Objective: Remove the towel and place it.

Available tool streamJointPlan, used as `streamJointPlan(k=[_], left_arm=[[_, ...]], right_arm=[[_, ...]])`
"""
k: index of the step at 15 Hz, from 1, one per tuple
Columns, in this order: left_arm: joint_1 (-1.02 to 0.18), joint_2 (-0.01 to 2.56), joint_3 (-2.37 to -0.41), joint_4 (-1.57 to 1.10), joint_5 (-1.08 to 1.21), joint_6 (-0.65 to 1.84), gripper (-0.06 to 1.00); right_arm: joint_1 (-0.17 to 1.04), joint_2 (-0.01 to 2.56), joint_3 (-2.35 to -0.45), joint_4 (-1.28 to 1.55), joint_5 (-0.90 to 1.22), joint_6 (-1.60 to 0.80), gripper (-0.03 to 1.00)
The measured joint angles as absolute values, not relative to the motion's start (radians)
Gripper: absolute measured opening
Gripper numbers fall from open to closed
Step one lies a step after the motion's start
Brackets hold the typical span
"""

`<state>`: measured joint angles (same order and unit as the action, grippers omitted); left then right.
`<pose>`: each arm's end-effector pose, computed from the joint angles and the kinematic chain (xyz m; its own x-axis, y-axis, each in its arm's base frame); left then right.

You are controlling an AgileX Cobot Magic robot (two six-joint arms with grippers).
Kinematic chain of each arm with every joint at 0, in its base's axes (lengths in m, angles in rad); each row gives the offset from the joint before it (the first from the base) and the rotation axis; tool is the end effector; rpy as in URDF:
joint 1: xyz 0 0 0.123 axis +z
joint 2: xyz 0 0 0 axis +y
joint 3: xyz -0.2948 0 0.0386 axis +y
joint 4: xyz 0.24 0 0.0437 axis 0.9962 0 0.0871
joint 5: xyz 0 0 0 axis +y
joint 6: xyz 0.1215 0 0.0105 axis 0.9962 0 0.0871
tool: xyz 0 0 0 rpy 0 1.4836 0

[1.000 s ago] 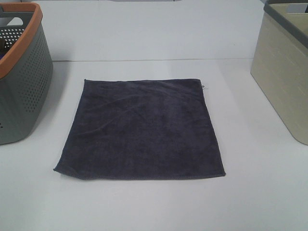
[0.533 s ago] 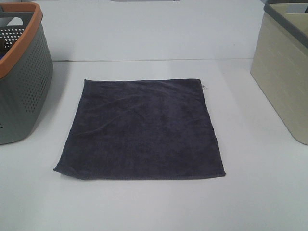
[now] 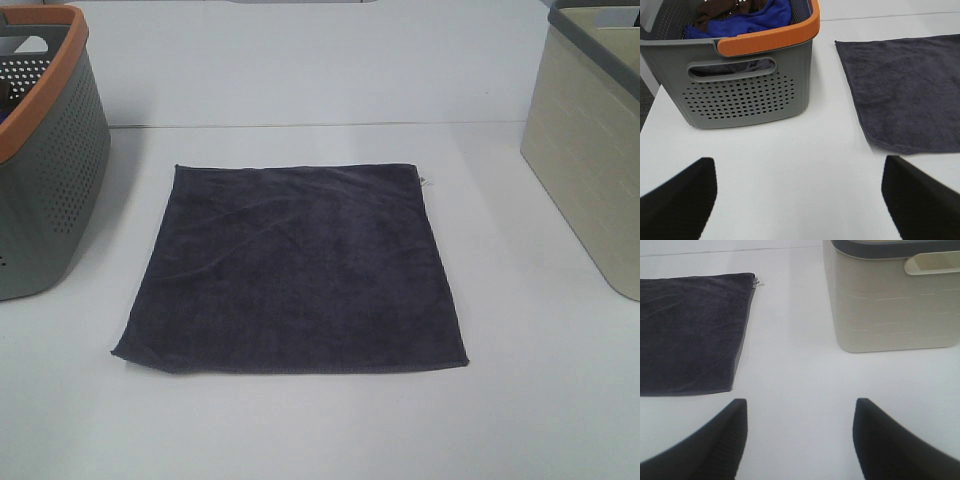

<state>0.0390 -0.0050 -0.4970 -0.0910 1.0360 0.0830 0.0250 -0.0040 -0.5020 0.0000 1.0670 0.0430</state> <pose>0.0044 -0.0094 0.2615 -0.4287 0.0197 -0.9032 0.0473 0.9989 -0.0007 0.0023 0.0001 0.2592 -0.4568 0.0316 -0.8890 -0.0054 0.9993 0.0383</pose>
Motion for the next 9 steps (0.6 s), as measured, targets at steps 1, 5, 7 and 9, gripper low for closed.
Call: streamJointPlan(k=[1, 5, 7, 9], left_arm=[[0.039, -0.005, -0.497, -0.091, 1.036, 0.083, 0.84], [0.039, -0.005, -0.497, -0.091, 1.036, 0.083, 0.84], [0.039, -0.005, -0.497, -0.091, 1.036, 0.083, 0.84], [0.039, -0.005, -0.497, -0.091, 1.036, 0.083, 0.84]], right_arm=[[0.025, -0.004, -0.502, 0.0, 1.067, 0.043, 0.62], [0.025, -0.004, -0.502, 0.0, 1.067, 0.043, 0.62], [0.025, -0.004, -0.502, 0.0, 1.067, 0.043, 0.62], [0.025, -0.004, -0.502, 0.0, 1.067, 0.042, 0.62]])
